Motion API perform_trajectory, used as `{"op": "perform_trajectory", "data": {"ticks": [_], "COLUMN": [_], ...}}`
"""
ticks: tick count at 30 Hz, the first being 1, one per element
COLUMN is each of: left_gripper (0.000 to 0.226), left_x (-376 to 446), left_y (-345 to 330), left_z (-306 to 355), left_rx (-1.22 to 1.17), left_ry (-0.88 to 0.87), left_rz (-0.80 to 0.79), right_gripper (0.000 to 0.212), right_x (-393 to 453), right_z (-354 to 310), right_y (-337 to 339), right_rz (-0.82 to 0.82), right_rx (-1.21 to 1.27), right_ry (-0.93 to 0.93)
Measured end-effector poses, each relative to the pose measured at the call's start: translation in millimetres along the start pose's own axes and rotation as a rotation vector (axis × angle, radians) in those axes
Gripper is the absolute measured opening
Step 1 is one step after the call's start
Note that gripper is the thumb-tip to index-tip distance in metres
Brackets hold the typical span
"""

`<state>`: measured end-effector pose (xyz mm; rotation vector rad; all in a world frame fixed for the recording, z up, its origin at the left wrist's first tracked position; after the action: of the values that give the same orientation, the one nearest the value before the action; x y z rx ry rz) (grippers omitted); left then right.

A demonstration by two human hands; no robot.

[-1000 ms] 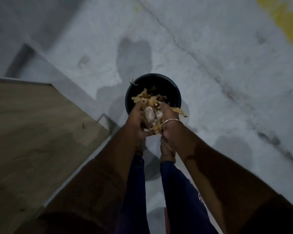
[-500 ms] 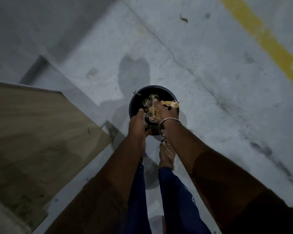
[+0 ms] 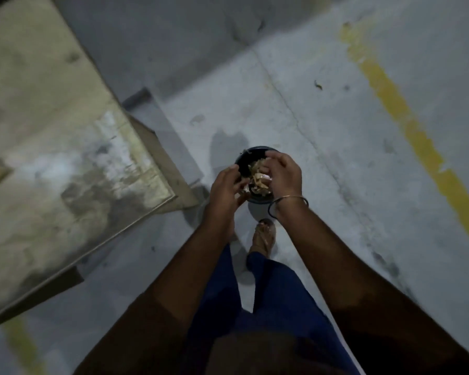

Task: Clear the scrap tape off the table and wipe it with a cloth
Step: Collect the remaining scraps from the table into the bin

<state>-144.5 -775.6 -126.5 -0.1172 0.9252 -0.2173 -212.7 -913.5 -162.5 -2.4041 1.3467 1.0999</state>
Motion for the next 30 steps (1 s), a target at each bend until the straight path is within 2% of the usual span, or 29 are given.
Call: {"op": "perform_trajectory", "data": {"ticks": [4, 9, 13, 17, 21, 23, 25, 27, 30], "left_gripper": [0.032, 0.038, 0.035, 0.031, 0.028, 0.027, 0.023, 0.02, 0.018], "left_x": [-80.1, -135.3, -162.0, -182.0, -215.4, -227.2, -241.0, -249.5, -248.7], "left_y": [37.3, 106.9, 179.6, 265.1, 391.0, 445.2, 506.0, 555.7, 613.1], "left_z": [44.7, 97.4, 128.5, 132.5, 126.4, 118.2, 110.8, 109.0, 119.7], "left_rx": [0.03, 0.01, -0.057, -0.18, -0.233, -0.199, -0.135, -0.09, -0.051], "left_ry": [-0.128, -0.288, -0.376, -0.387, -0.356, -0.327, -0.307, -0.296, -0.298], "left_rz": [-0.092, -0.034, 0.063, 0.149, 0.27, 0.335, 0.408, 0.467, 0.51], "right_gripper": [0.019, 0.026, 0.019, 0.01, 0.009, 0.026, 0.031, 0.033, 0.048], "right_x": [-100.3, -190.2, -243.4, -286.1, -349.6, -363.5, -375.8, -374.0, -365.9], "right_z": [-66.6, -100.6, -100.3, -80.0, -29.8, -1.9, 20.2, 30.6, 22.8], "right_y": [-28.8, -77.9, -131.5, -195.5, -278.6, -301.3, -324.4, -340.8, -369.0], "right_rz": [-0.245, -0.501, -0.596, -0.689, -0.839, -0.862, -0.838, -0.773, -0.652], "right_rx": [-0.029, -0.168, -0.292, -0.395, -0.475, -0.457, -0.465, -0.509, -0.565], "right_ry": [0.179, 0.3, 0.378, 0.456, 0.431, 0.352, 0.334, 0.389, 0.513]}}
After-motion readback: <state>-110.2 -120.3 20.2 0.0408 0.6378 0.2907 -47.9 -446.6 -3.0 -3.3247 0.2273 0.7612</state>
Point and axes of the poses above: each hand's wrist, its own x-axis towards the middle knuckle, its own y-axis out of the back of the hand, z = x × y, the point moved 8 cm from there along x, towards the middle knuckle, and after that the axes turned 10 degrees about -x, right-handed, at the moved point
